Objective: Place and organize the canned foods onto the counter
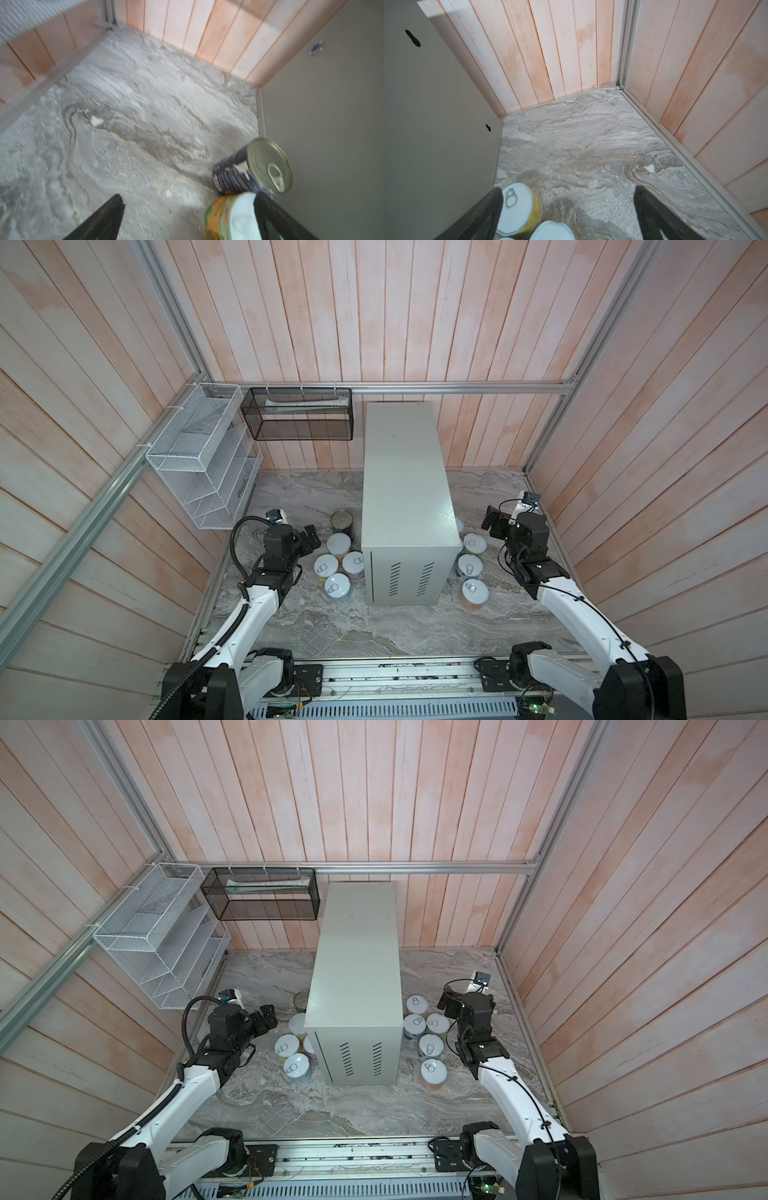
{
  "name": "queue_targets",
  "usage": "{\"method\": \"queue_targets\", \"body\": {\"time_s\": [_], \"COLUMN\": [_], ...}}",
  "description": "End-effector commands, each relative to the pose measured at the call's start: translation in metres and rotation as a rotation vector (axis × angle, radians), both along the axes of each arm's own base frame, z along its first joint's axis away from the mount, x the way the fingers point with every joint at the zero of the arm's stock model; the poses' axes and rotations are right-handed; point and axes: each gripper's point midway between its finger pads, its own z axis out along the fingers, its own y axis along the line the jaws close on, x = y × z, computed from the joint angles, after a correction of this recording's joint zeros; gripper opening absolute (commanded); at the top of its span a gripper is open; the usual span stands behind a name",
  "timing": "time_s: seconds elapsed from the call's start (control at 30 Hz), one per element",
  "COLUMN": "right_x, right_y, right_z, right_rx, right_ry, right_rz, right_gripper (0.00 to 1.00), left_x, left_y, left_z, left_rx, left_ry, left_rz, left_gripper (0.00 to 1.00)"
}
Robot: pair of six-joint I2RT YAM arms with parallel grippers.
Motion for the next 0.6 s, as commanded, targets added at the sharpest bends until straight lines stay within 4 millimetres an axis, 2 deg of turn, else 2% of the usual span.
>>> {"method": "queue_targets", "body": {"time_s": [0.0,0.17,0.23,0.37,0.57], "right_x": [-0.017,-0.022,-0.026,-0.031,-0.036], "right_y": [-0.003,0.022,0.020,0.015,0.020], "right_z": [-0.014,-0.012,-0.013,-0.021,-0.038], "right_rx": [0.089,0.184,0.178,0.156,0.181], "right_ry": [0.094,0.161,0.181,0.211,0.266], "right_rz": [-0.036,0.083,0.074,0.050,0.070], "right_gripper": [0.98,0.98,0.95,0.91,0.95], "left_x": [-0.031,-0.062,-0.074,-0.096,-0.121], "left_y": [-0.033,-0.069,-0.079,-0.085,-0.101], "left_z": [-0.011,-0.013,-0.013,-0.015,-0.034], "left_rx": [-0.041,-0.048,-0.054,-0.096,-0.131], "left_ry": [0.144,0.223,0.234,0.262,0.332], "left_rz": [-0.078,-0.152,-0.174,-0.189,-0.226], "left_gripper": [1.00,1.00,1.00,1.00,1.00]}}
